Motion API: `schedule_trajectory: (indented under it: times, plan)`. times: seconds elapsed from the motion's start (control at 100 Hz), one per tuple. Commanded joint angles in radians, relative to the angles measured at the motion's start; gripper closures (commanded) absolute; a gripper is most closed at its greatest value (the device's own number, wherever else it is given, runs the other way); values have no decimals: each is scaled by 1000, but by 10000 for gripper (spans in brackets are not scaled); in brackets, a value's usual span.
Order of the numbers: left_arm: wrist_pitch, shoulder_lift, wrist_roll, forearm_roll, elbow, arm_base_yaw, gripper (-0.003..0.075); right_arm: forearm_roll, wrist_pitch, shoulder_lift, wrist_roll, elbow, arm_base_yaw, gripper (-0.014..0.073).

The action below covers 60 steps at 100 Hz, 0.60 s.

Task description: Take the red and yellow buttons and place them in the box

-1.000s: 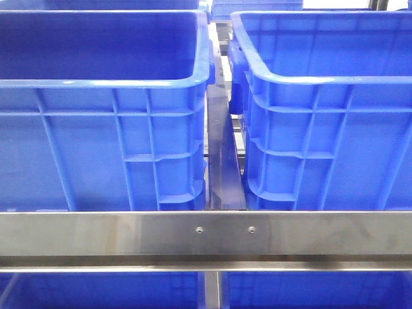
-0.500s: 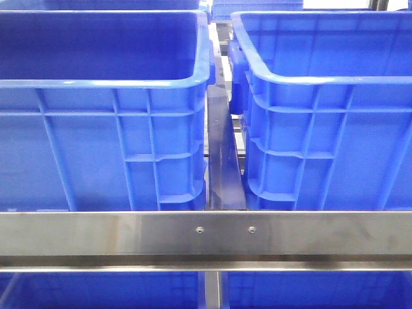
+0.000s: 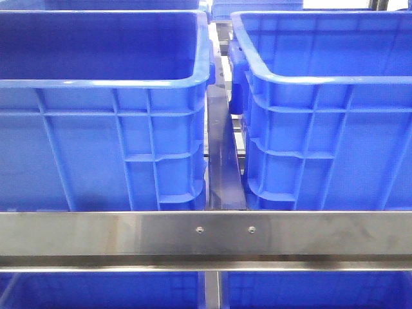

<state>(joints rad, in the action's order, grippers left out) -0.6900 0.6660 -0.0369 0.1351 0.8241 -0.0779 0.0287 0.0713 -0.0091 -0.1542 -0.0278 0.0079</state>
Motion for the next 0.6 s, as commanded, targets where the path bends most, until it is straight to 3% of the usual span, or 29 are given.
schedule_trajectory:
  times: [0.0,0.22,0.31,0.48,0.59]
  plan:
    - [64,13,7,14,35,1,739,3,80,-23,2,20,-5,709]
    - [62,22,5,14,35,1,703,3,80,-23,2,20,-5,709]
    - [62,22,-4,14,35,1,579,3,80,-23,2,20,-5,709]
    - [64,22,-2,14,35,1,218,3,80,-23,2,20,-5,709]
    - [71,22,-2,14,35,1,172,3,80,-23,2,20,-5,709]
